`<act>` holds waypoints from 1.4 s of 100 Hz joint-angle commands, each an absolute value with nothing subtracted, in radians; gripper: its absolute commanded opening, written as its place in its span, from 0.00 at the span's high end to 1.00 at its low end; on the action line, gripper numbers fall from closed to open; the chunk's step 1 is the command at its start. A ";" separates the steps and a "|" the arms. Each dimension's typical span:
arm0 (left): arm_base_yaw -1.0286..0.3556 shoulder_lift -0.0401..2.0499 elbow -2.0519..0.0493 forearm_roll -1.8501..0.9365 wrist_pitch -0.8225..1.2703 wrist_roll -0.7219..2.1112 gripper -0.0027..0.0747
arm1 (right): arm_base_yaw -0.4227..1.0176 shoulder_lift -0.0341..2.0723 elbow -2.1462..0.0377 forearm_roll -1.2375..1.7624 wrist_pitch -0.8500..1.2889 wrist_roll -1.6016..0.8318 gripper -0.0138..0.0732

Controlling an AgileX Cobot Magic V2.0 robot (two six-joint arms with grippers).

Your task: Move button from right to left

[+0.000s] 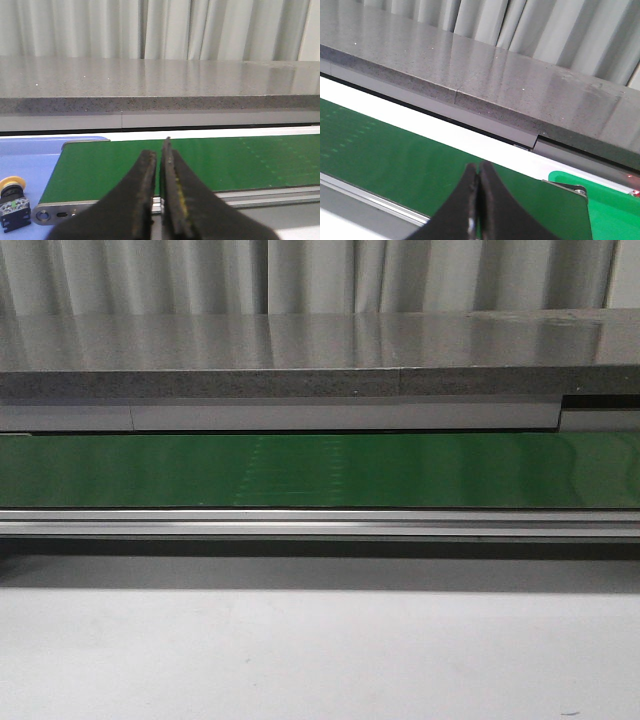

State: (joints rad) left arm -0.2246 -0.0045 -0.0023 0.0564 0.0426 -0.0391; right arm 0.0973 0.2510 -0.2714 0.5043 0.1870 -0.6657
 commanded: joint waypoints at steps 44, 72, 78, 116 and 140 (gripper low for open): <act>-0.231 -0.041 0.039 0.048 -0.037 -0.048 0.96 | 0.093 0.260 -0.297 0.517 0.118 -0.670 0.92; -0.231 -0.041 0.039 0.048 -0.037 -0.048 0.96 | 0.093 0.260 -0.297 0.517 0.118 -0.670 0.92; -0.231 -0.041 0.039 0.048 -0.037 -0.048 0.96 | 0.093 0.260 -0.297 0.517 0.118 -0.670 0.92; -0.231 -0.041 0.039 0.048 -0.037 -0.048 0.96 | 0.093 0.260 -0.296 0.186 0.121 -0.286 0.92; -0.231 -0.041 0.039 0.048 -0.037 -0.048 0.96 | 0.093 0.248 -0.237 -0.009 0.106 -0.047 0.92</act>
